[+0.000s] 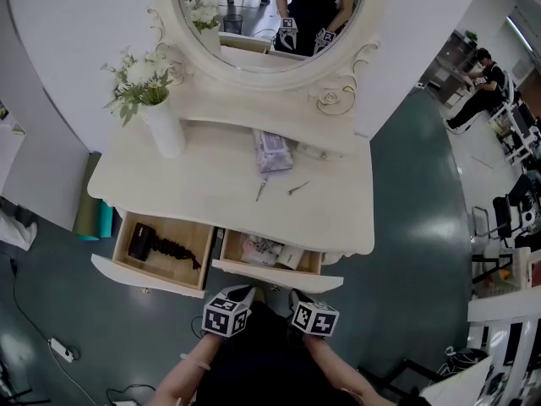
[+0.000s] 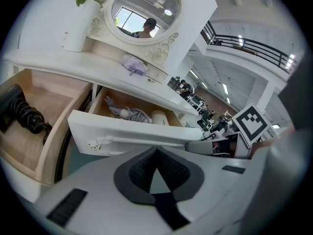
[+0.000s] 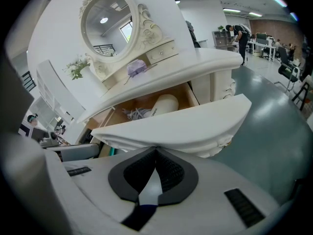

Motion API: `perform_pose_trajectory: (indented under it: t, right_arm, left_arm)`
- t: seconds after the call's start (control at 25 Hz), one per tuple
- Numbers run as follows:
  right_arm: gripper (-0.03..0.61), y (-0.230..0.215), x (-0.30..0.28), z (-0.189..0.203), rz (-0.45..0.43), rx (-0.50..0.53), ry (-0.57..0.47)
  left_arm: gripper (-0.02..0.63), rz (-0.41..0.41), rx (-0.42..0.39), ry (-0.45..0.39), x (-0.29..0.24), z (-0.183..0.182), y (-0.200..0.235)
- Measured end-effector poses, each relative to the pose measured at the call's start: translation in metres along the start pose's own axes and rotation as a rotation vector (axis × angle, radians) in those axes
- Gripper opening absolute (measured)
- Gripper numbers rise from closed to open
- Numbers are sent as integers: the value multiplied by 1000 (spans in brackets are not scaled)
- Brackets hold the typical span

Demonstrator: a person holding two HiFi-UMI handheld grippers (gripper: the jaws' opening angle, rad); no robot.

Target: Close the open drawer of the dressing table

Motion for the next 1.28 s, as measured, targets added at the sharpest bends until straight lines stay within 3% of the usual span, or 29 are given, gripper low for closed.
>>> perform_pose_trajectory:
  t: [0.88, 1.28]
  right_arm:
    - [17, -12, -28, -54, 24, -56, -55]
    - [17, -15, -43, -74, 40, -21, -71]
  left_arm:
    - [15, -52, 38, -65, -13, -42, 29]
    - [15, -80, 76, -105, -17, -55, 44]
Point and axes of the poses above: the fingertips, and each gripper's own axes: x backward along the fingers, y to its left, z out of its underside, the point moved 2 cm from there along x, backward along the fingers, and after that the axes turned 8 degrees about -z, right-handed, at the moved point
